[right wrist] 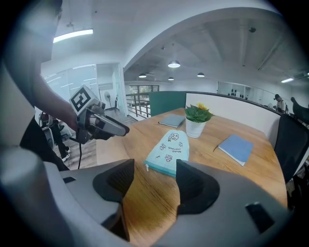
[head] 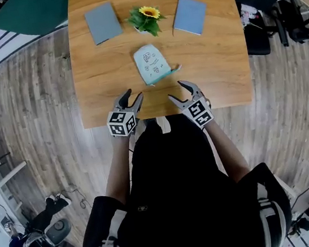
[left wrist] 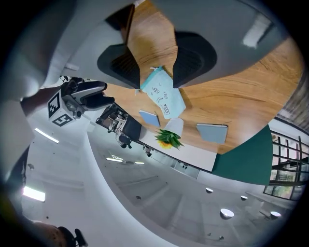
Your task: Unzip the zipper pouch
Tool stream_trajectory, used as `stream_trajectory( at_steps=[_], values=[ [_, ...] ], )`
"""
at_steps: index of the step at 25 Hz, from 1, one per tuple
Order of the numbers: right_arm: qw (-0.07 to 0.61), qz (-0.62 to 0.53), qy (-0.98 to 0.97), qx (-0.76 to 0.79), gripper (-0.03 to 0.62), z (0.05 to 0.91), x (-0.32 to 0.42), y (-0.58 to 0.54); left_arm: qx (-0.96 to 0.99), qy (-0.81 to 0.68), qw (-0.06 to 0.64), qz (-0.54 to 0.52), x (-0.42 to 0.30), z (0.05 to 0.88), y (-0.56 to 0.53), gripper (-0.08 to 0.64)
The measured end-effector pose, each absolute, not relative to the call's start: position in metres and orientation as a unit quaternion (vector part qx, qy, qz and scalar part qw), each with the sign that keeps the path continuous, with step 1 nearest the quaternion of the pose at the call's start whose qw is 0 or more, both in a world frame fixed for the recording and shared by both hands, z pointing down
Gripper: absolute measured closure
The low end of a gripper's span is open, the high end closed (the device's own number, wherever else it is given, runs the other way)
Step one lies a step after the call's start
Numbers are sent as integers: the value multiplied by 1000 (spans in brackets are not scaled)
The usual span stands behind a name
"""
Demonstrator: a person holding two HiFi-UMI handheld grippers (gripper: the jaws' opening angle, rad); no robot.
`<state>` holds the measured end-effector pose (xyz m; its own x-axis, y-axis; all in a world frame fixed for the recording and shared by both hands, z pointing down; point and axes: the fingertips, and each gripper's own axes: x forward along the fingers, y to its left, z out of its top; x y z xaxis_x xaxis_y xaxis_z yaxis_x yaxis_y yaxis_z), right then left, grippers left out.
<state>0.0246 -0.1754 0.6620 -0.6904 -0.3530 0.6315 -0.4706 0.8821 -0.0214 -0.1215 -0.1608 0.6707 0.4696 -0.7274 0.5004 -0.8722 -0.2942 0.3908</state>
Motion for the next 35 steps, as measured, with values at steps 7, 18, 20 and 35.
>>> stream_trajectory(
  at_steps=[7, 18, 20, 35],
  values=[
    [335, 103, -911, 216, 321, 673, 34, -184, 784, -493, 349, 141, -103, 706, -178, 364],
    [345, 110, -911, 199, 319, 681, 42, -198, 749, -520, 367, 183, -90, 746, -208, 377],
    [349, 111, -909, 197, 320, 683, 46, -201, 738, -531, 366, 198, -90, 753, -214, 376],
    [363, 108, -909, 173, 319, 690, 55, -221, 669, -587, 342, 302, -93, 782, -229, 354]
  ],
)
